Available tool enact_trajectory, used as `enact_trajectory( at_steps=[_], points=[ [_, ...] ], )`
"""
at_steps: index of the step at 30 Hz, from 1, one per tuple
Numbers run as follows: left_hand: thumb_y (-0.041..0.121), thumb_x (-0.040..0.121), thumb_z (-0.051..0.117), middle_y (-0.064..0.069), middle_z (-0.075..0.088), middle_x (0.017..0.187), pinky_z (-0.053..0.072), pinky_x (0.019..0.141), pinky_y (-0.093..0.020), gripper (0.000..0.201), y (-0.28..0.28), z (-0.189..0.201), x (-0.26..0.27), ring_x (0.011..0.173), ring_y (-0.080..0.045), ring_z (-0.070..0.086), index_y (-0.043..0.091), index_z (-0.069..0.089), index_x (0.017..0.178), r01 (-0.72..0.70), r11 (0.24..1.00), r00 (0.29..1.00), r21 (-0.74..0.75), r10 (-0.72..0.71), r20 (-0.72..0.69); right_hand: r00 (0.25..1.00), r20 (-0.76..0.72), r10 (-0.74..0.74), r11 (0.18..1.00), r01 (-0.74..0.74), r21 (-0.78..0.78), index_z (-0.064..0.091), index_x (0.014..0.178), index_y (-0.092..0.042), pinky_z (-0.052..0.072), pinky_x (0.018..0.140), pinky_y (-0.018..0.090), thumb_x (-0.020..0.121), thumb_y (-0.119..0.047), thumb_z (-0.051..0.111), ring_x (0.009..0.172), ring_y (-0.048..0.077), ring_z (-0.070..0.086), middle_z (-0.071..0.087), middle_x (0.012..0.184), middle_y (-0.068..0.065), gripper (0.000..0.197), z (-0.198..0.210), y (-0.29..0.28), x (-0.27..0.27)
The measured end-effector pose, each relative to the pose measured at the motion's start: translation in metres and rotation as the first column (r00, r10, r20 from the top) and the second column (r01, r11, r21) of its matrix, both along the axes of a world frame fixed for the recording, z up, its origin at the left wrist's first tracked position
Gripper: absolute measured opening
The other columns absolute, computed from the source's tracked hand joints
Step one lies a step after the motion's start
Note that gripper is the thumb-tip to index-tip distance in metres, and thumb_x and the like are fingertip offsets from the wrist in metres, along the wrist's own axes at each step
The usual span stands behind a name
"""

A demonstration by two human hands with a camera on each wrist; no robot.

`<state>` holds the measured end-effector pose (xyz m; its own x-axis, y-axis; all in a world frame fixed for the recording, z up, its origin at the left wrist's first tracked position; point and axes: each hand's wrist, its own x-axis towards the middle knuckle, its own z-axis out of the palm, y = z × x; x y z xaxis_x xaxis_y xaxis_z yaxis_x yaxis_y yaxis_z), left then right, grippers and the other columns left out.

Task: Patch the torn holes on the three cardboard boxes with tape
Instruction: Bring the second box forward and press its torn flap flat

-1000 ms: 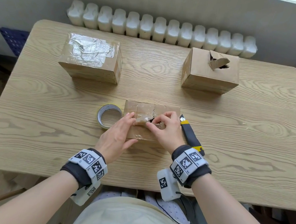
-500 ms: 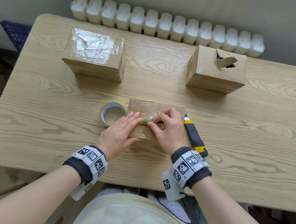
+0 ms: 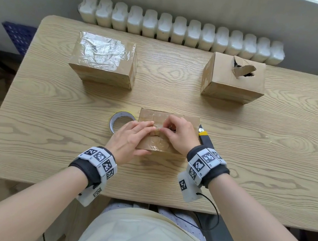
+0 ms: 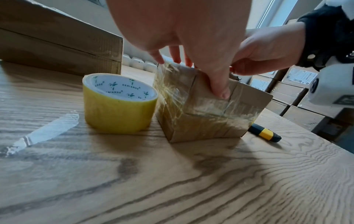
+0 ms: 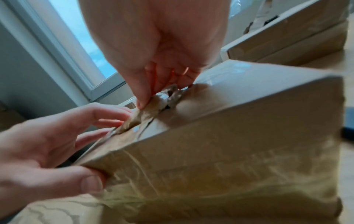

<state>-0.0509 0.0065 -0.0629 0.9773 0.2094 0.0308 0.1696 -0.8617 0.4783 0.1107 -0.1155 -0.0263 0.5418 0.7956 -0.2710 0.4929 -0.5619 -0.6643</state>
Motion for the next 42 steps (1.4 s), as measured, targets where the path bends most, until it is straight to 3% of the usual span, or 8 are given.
enact_trajectory(
  at_steps=[5,9,15,21,25,28,36,42],
  points=[
    [0.044,0.069,0.077,0.001,0.053,0.132,0.054,0.078,-0.038,0.085,-0.001,0.004,-0.005,0.124,-0.013,0.045,0.033,0.028,0.137,-0.099,0.986,0.993,-0.135,0.090,-0.071,0.999,-0.031,-0.014,0.998,0.012,-0.064,0.056,0.086,-0.019,0.040,0.077,0.028,0.089,-0.025,0.062,0.087,0.016,0.051,0.060,0.090,0.004,0.009,0.000,0.001,0.000],
    [0.044,0.070,0.076,0.006,0.050,0.135,0.057,0.077,-0.041,0.080,0.000,0.003,-0.008,0.132,-0.006,0.038,0.036,0.029,0.135,-0.112,0.981,0.992,-0.160,0.101,-0.072,0.998,-0.064,-0.015,1.000,0.014,-0.013,0.056,0.086,-0.015,0.044,0.078,0.032,0.089,-0.022,0.062,0.086,0.017,0.053,0.061,0.086,0.001,0.010,-0.001,-0.003,-0.001],
    [0.044,0.069,0.077,0.008,0.049,0.137,0.053,0.082,-0.036,0.084,0.001,0.006,-0.004,0.127,-0.006,0.035,0.031,0.035,0.141,-0.097,0.983,0.994,-0.154,0.088,-0.067,1.000,-0.015,0.002,1.000,-0.002,-0.007,0.056,0.094,-0.016,0.043,0.078,0.030,0.079,-0.029,0.073,0.082,0.016,0.053,0.055,0.077,-0.009,0.026,0.004,0.002,-0.004],
    [0.060,0.071,0.060,0.003,0.053,0.136,0.024,0.113,-0.044,0.076,0.013,-0.001,0.003,0.114,-0.016,0.043,0.016,0.053,0.134,0.050,0.999,0.998,-0.014,-0.050,0.043,0.998,0.002,0.065,0.998,-0.065,-0.018,0.068,0.077,-0.017,0.044,0.084,0.036,0.079,-0.029,0.073,0.081,0.014,0.055,0.060,0.076,-0.008,0.014,0.006,0.005,-0.001],
    [0.056,0.070,0.067,0.003,0.054,0.135,0.014,0.114,-0.039,0.077,0.018,-0.002,0.003,0.111,-0.014,0.043,0.015,0.053,0.133,0.099,0.995,0.993,0.007,-0.100,0.061,0.995,0.031,0.092,0.993,-0.094,0.074,0.063,0.077,-0.015,0.040,0.085,0.038,0.083,-0.028,0.070,0.080,0.011,0.050,0.049,0.074,-0.015,0.015,0.000,-0.001,-0.003],
    [0.048,0.065,0.079,0.002,0.054,0.135,0.012,0.114,-0.039,0.080,0.019,-0.003,0.004,0.112,-0.013,0.043,0.015,0.053,0.134,0.107,0.994,0.992,0.010,-0.107,0.062,0.999,0.016,0.043,0.995,-0.044,0.089,0.059,0.078,-0.017,0.037,0.085,0.037,0.084,-0.028,0.068,0.084,0.014,0.052,0.053,0.082,-0.010,0.016,-0.007,-0.001,-0.005],
    [0.054,0.070,0.068,0.005,0.051,0.139,0.009,0.116,-0.038,0.079,0.017,-0.003,0.003,0.118,-0.012,0.043,0.018,0.047,0.137,0.077,0.997,0.997,-0.009,-0.076,0.034,1.000,0.013,-0.011,0.993,0.009,0.115,0.058,0.075,-0.019,0.031,0.084,0.035,0.083,-0.027,0.069,0.087,0.015,0.052,0.057,0.085,-0.008,0.015,-0.010,0.001,-0.007],
    [0.059,0.072,0.061,0.008,0.048,0.141,0.011,0.116,-0.040,0.078,0.015,-0.006,0.003,0.118,-0.011,0.042,0.018,0.047,0.138,0.049,0.999,0.998,-0.025,-0.048,0.038,0.928,0.304,0.215,0.933,-0.287,0.217,0.060,0.074,-0.017,0.031,0.079,0.027,0.082,-0.017,0.064,0.080,0.018,0.058,0.067,0.084,-0.008,0.009,-0.013,-0.019,-0.019]
  ],
)
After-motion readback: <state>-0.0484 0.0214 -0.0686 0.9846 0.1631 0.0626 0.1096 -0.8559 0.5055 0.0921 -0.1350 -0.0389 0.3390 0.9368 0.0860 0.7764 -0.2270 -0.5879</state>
